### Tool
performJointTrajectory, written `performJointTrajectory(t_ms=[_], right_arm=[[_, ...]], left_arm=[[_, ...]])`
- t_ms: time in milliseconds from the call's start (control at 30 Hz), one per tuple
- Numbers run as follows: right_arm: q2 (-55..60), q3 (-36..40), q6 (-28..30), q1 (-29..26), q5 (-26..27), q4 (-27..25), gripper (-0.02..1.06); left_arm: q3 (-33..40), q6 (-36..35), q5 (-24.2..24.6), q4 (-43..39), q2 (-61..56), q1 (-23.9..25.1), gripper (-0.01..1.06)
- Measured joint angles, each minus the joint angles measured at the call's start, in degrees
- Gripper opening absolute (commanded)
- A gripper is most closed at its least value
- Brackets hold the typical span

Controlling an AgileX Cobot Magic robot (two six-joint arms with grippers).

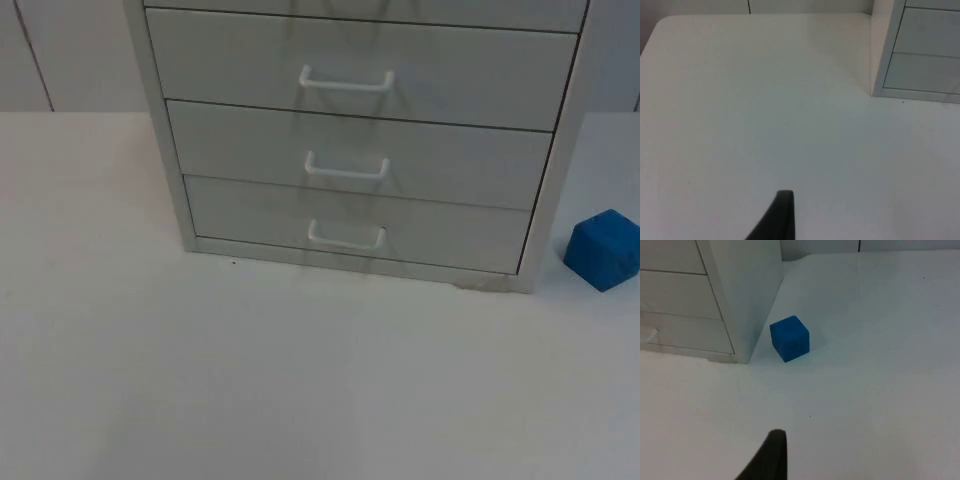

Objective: Open the drawer with the left hand, place the block into the drawer with the right hand, then close the drawer with the left hand.

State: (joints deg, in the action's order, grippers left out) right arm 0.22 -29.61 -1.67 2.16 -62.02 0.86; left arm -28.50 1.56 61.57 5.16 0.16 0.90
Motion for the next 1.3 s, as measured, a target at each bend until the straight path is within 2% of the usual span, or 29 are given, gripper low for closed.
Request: performJointTrajectory(t_ms=[200, 400, 700, 833, 967, 1300], right_arm=[[6.27, -2.74, 0.0, 0.0, 2.9, 0.0, 1.05], [16.87, -5.79, -0.27, 0.0, 7.79, 0.0, 1.05], [35.9, -6.33, -0.27, 0.0, 12.71, 0.0, 1.05], [44.69, -6.41, -0.27, 0.0, 15.4, 0.0, 1.05], [49.83, -6.41, -0.27, 0.0, 15.82, 0.0, 1.05], [51.58, -6.41, -0.27, 0.0, 15.82, 0.13, 1.05]], left_arm=[[0.0, 0.0, 0.0, 0.0, 1.84, 0.0, 1.05], [-3.04, 0.0, -1.19, 0.21, 10.67, 0.0, 1.05], [-8.47, 0.0, -5.6, 0.35, 28.39, 0.0, 1.05], [-8.58, 0.0, -9.72, 0.35, 36.72, 0.0, 1.05], [-8.58, 0.0, -12.66, 0.35, 42.48, 0.0, 1.05], [-8.61, 1.08, -15.05, 0.35, 50.93, 0.0, 1.05]])
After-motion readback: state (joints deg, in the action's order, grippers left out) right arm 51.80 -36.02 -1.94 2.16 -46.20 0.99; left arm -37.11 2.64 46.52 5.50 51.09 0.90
